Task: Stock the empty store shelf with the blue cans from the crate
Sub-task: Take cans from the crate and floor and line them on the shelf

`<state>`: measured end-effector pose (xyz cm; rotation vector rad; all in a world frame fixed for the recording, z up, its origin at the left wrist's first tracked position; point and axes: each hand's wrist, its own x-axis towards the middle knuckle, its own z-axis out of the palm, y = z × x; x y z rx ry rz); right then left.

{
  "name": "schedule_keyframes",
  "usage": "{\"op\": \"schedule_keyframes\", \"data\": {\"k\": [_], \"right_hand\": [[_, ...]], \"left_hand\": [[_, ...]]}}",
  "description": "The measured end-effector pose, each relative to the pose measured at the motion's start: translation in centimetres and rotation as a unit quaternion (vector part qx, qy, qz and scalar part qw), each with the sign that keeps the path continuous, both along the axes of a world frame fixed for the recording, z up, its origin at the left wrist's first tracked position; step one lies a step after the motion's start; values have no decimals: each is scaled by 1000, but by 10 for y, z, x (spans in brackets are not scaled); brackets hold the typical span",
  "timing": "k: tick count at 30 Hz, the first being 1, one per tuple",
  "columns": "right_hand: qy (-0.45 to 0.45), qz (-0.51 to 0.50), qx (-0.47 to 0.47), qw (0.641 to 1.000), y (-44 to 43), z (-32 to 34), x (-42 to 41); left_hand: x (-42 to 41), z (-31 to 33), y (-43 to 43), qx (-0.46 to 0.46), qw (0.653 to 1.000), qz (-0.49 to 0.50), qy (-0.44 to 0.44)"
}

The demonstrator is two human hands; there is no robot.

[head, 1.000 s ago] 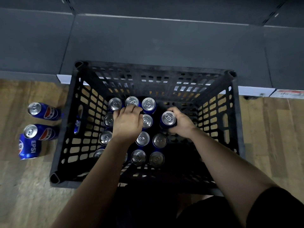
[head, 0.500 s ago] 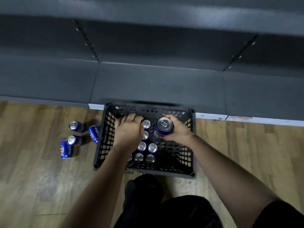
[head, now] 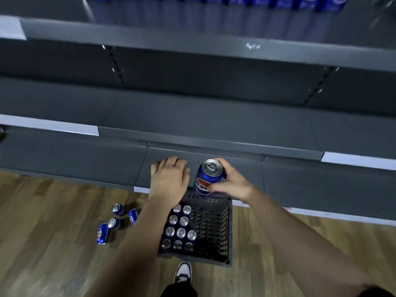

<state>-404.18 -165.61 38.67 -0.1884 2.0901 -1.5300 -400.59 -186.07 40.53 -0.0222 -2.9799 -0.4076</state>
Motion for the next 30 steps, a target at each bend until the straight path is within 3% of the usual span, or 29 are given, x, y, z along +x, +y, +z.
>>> {"op": "schedule_keyframes", "data": {"k": [8, 16, 30], "right_hand": [[73, -31, -74, 994, -13, 110, -17], [146, -39, -97, 984, -51, 193, -44], [268, -146, -147, 941, -205, 294, -133]], "left_hand": [[-12, 98, -13, -6, 996, 12, 88], [-38, 156, -58, 0, 988, 19, 150], [-149, 229, -222, -8, 981, -32, 192]]}}
